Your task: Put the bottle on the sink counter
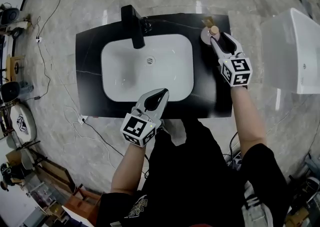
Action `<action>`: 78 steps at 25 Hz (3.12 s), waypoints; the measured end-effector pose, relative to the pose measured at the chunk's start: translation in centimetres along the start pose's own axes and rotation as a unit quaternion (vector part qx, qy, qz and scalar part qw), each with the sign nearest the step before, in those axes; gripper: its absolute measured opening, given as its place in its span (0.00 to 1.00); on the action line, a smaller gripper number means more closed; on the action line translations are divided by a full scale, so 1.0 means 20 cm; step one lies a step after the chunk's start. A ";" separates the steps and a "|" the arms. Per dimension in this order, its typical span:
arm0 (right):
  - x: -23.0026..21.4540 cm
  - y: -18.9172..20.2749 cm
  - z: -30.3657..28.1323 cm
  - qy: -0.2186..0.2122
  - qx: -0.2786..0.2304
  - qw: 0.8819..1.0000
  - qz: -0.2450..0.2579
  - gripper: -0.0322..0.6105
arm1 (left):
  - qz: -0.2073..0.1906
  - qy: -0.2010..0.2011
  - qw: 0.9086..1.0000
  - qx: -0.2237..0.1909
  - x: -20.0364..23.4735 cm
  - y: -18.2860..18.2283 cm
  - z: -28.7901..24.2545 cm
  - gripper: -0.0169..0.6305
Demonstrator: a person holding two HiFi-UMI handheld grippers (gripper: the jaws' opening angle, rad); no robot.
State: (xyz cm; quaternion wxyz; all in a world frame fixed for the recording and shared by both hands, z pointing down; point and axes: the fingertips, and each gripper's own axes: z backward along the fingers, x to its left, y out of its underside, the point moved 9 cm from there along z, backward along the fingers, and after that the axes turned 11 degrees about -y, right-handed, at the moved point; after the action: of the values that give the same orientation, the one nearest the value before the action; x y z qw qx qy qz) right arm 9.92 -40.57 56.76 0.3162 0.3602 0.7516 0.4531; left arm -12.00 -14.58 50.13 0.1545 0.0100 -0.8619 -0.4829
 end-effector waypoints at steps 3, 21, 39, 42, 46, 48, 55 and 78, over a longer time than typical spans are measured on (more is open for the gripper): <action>0.05 0.01 0.11 0.022 -0.010 1.000 -0.011 0.31 | -0.009 0.011 1.000 -0.004 0.00 0.00 0.06 0.03; 0.94 -0.14 0.64 0.008 -0.060 0.995 -0.080 0.09 | -0.047 0.044 0.997 -0.050 0.11 0.03 0.73 0.03; 1.85 -0.02 0.92 0.006 -0.062 0.994 -0.088 0.09 | -0.034 0.089 0.994 -0.058 0.24 0.28 1.25 0.03; 1.93 0.01 0.95 0.002 -0.056 0.995 -0.086 0.09 | -0.034 0.093 0.994 -0.053 0.23 0.32 1.27 0.03; 2.00 0.04 1.00 -0.007 -0.046 0.996 -0.075 0.09 | -0.032 0.097 0.994 -0.050 0.18 0.35 1.30 0.03; 2.01 0.03 1.03 -0.012 -0.041 0.997 -0.065 0.09 | -0.030 0.097 0.994 -0.051 0.15 0.36 1.31 0.03; 1.98 0.02 1.14 -0.036 -0.033 0.997 -0.052 0.09 | -0.024 0.088 0.994 -0.056 0.01 0.36 1.30 0.03; 1.67 0.17 1.47 -0.129 -0.030 0.990 -0.057 0.09 | -0.019 0.021 0.997 -0.066 -0.60 0.41 1.22 0.03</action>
State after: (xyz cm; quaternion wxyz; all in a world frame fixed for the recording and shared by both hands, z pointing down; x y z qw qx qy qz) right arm 16.32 1.51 43.44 0.4467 0.3621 0.7100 0.4064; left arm -6.22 11.99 42.18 0.1636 0.0265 -0.8244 -0.5413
